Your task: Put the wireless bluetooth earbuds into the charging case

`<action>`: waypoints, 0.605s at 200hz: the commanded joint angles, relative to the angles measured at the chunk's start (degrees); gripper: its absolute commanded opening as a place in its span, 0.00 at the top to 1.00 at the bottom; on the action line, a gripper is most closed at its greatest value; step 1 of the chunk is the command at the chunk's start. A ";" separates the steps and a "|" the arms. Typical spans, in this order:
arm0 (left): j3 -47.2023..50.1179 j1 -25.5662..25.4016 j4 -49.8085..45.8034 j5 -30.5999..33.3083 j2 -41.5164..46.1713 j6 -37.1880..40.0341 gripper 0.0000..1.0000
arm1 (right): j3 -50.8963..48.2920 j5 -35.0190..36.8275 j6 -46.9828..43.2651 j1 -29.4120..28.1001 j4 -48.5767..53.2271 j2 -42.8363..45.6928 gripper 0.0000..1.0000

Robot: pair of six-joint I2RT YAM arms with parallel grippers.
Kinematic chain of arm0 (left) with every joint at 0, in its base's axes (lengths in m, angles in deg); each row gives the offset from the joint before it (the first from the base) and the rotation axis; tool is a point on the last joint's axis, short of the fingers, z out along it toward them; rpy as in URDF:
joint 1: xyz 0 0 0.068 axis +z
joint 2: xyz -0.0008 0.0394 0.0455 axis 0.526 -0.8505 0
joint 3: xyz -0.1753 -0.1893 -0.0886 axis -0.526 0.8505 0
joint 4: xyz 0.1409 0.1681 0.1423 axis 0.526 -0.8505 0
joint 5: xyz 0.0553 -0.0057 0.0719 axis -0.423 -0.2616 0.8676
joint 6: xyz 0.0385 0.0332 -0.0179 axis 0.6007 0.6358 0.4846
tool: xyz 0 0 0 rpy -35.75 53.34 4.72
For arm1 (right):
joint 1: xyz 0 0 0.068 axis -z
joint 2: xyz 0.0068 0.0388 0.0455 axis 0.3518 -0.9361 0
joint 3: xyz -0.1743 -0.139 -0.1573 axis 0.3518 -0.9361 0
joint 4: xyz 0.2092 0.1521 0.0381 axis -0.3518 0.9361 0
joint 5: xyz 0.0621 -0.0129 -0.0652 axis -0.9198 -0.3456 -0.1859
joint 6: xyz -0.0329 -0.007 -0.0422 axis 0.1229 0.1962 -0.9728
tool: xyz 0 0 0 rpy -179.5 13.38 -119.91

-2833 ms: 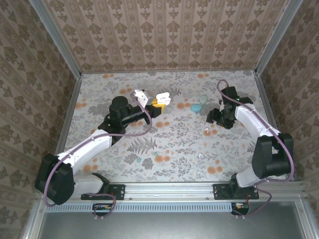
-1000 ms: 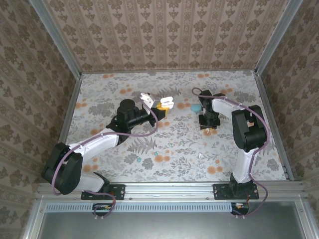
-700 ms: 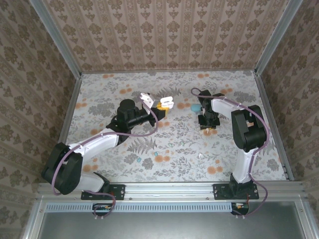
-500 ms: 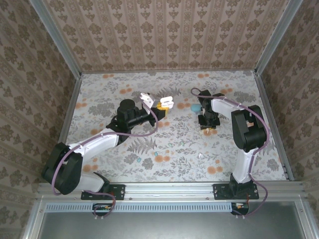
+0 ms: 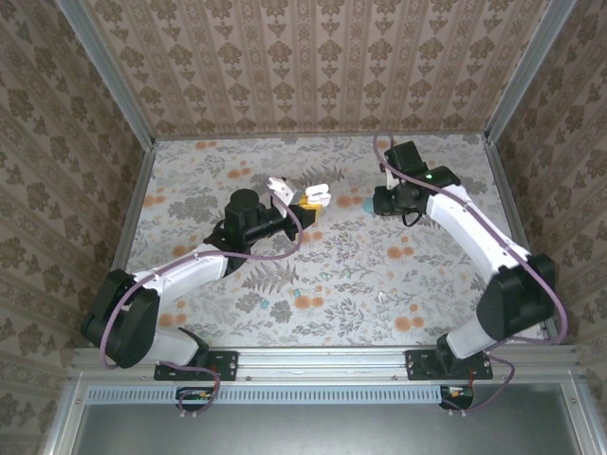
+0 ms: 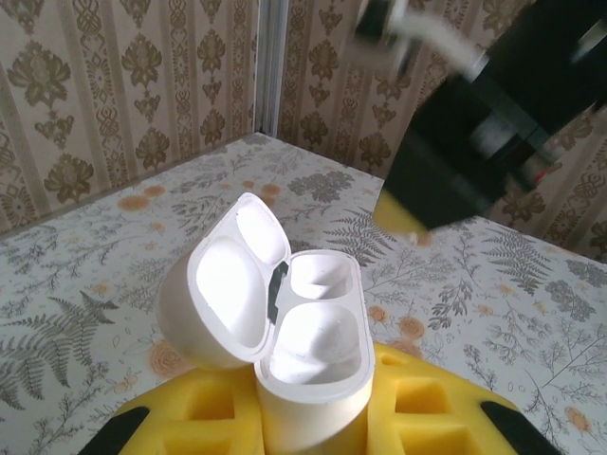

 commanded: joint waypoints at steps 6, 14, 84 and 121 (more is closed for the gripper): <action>-2.54 -0.25 2.51 -1.23 -1.20 -1.20 0.79 | 2.33 -1.22 -0.28 -3.80 -6.25 6.56 0.71; -2.65 -0.25 2.83 -1.43 -1.38 -1.38 0.79 | 2.38 -1.12 -0.39 -5.09 -8.22 8.57 0.71; -3.19 -0.51 5.09 -4.80 -1.89 -1.66 0.79 | 3.52 -2.38 -1.67 -12.67 -18.69 8.68 0.70; -3.28 -0.68 4.91 -5.16 -1.42 -1.70 0.79 | 3.94 -2.84 -1.69 -14.34 -19.81 6.69 0.70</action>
